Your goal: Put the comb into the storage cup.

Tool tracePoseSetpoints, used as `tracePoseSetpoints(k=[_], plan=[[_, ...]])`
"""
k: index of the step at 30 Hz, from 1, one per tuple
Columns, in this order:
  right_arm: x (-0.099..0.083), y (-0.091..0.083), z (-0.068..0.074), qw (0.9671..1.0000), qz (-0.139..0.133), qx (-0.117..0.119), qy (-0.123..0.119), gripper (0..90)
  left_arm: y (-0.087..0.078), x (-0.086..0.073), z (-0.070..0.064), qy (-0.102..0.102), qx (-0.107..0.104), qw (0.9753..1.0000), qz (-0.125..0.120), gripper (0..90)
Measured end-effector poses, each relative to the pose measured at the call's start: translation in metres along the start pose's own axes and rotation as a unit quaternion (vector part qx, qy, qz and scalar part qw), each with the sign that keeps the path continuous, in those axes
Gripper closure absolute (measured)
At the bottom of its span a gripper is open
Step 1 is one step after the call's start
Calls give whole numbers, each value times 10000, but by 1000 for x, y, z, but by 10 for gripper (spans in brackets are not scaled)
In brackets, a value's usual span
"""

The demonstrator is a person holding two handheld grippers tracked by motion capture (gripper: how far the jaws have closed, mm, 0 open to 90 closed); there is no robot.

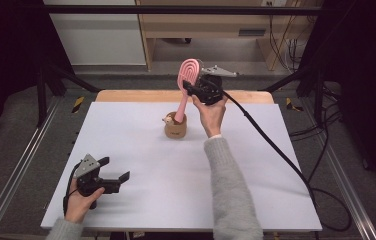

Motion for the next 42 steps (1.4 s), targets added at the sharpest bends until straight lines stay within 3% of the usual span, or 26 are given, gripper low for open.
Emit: tracePoseSetpoints(k=[42], plan=[[-31,30,8,9993,328,-193,-27,631,1,0,0,-5,-9,10000,6,0]])
Point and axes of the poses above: each handheld gripper's, and its own axes: y roughly forward along the jaws, x roughly out of its top, z roughly to its left, the point moved 2 cm from there along y, roughly forward along the jaws, and after that the axes turned 12 degrees about -x, right-handed, at the moved point
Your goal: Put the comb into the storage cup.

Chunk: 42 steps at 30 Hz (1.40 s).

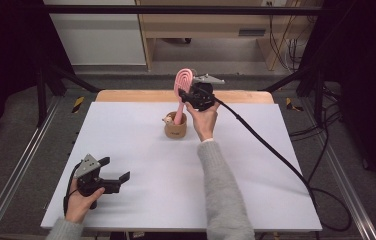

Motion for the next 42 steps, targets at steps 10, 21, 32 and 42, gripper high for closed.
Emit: tracePoseSetpoints(k=[10,21,32,42], plan=[[-7,5,2,10000,85,-21,35,631,0,0,0,-5,0,10000,-12,0],[-16,8,0,9998,154,-52,91,631,1,0,-1,3,-5,10000,1,0],[-23,8,-7,9996,192,-89,187,631,2,-1,0,15,-5,10000,30,0],[-27,9,-13,9992,214,-119,309,630,2,-1,0,26,-3,10000,51,0]])
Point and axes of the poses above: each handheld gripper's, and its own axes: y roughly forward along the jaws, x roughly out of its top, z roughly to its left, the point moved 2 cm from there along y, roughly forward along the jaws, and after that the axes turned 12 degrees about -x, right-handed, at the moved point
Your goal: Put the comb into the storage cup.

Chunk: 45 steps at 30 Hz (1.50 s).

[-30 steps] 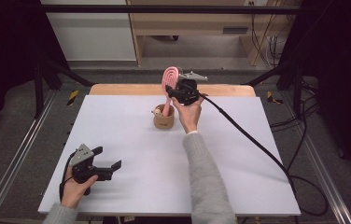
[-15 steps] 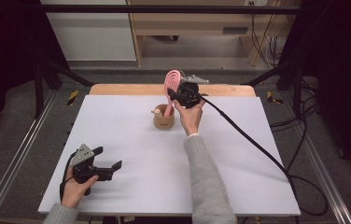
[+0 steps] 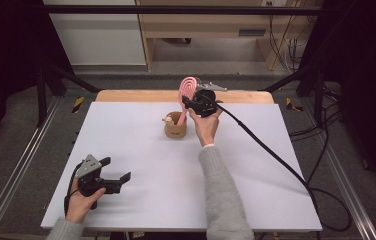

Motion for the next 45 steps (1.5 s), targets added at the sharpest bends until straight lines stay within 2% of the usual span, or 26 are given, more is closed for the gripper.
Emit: tracePoseSetpoints(k=[13,25,38,45], plan=[[-2,0,-7,9999,9,-18,172,624,0,0,0,7,2,10000,13,0],[-3,0,-9,9999,-60,-138,10,580,1,0,0,3,-6,10000,11,0],[-4,1,-12,9998,-36,-196,-75,499,1,0,0,-4,-4,10000,3,0],[-5,0,-13,9994,-70,-271,-208,379,1,0,0,-2,-5,10000,2,0]])
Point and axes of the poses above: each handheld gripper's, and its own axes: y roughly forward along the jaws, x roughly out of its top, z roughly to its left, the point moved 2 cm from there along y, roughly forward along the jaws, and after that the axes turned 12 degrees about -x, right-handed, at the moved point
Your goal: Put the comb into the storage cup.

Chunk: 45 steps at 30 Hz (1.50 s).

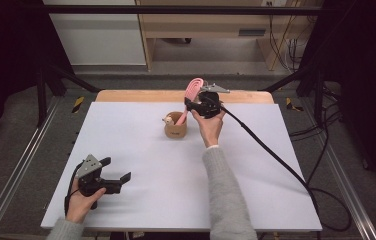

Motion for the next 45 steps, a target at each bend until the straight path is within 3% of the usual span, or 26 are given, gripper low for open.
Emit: tracePoseSetpoints(k=[13,23,34,45], plan=[[-1,-2,0,9996,-100,-58,-276,150,0,0,0,5,3,10000,0,0],[-3,-14,7,9988,49,68,-475,59,0,0,0,6,18,10000,7,0],[1,-44,6,9985,-122,307,-446,19,0,0,0,21,22,10000,10,0],[2,-80,-4,9957,-235,647,-617,4,0,0,0,58,34,10000,-1,0]])
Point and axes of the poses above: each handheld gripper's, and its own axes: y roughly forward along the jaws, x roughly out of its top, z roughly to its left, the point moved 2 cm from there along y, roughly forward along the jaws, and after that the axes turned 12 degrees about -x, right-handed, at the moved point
